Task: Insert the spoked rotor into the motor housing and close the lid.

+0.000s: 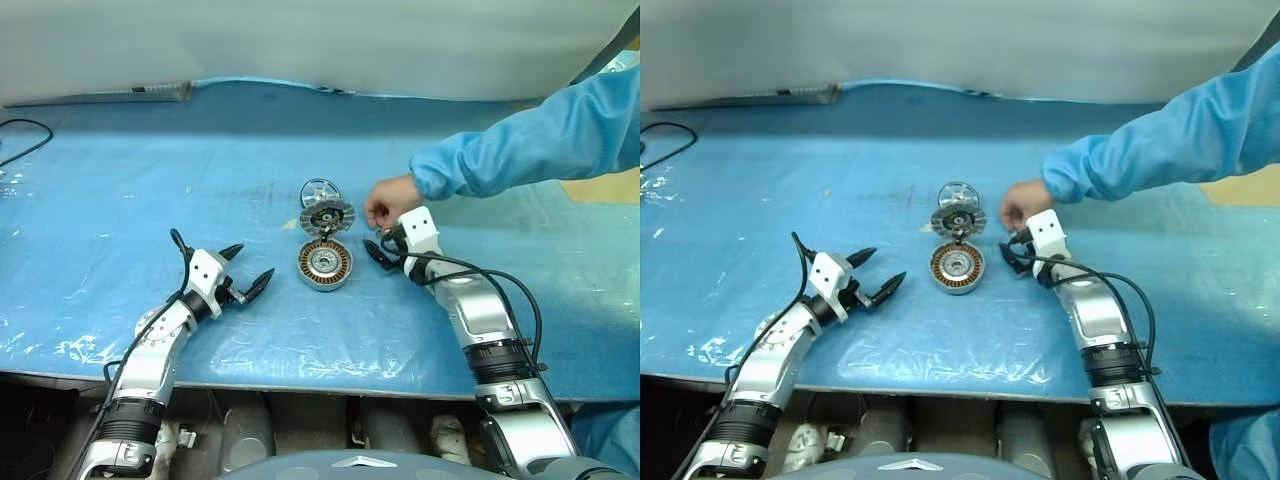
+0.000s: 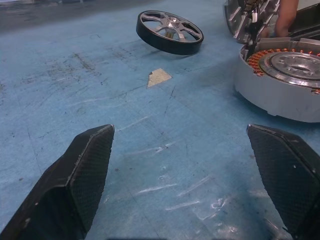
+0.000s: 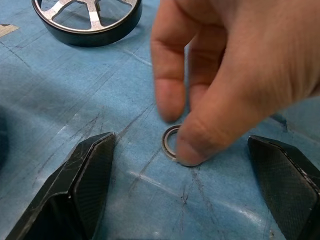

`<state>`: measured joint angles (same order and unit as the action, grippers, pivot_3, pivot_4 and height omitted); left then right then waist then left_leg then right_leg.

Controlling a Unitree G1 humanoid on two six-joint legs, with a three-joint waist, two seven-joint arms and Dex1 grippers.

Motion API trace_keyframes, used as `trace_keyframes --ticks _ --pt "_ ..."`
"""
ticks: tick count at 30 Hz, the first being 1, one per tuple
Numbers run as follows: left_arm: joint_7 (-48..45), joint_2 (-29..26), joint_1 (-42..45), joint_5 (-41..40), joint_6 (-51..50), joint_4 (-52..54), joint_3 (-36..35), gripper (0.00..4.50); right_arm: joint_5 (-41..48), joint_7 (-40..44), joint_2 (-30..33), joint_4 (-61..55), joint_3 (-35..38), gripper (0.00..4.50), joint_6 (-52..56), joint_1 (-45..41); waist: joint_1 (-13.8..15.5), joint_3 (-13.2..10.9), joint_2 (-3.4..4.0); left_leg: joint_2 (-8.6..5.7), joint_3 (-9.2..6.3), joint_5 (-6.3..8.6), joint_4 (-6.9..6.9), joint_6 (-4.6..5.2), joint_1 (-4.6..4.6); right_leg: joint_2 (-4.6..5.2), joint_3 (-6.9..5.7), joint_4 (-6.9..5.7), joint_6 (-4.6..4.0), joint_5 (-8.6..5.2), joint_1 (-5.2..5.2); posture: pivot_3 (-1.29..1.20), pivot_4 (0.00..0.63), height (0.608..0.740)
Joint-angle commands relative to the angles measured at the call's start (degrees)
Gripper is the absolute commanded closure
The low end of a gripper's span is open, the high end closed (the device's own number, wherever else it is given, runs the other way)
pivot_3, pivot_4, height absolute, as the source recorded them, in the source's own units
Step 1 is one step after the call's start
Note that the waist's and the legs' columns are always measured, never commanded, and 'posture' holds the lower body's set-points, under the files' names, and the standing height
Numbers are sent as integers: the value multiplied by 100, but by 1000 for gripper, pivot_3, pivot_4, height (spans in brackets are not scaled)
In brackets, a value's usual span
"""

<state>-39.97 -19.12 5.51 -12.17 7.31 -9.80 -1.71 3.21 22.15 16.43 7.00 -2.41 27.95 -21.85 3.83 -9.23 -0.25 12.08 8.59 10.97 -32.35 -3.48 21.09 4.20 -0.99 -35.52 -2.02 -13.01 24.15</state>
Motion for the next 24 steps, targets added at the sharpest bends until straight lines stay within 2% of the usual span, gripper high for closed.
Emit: trace_keyframes --ticks 1,24 --pt "-25 11 -16 -17 183 29 11 0 -43 -9 29 -36 -31 45 -94 -23 0 0 0 0 0 0 0 0 0 0 0 0 0 0 0 0 150 740" --pt "-167 19 48 -34 374 -184 126 0 -96 44 73 19 8 45 -220 42 -1 0 0 0 0 0 0 0 -1 0 1 0 0 0 0 0 150 740"
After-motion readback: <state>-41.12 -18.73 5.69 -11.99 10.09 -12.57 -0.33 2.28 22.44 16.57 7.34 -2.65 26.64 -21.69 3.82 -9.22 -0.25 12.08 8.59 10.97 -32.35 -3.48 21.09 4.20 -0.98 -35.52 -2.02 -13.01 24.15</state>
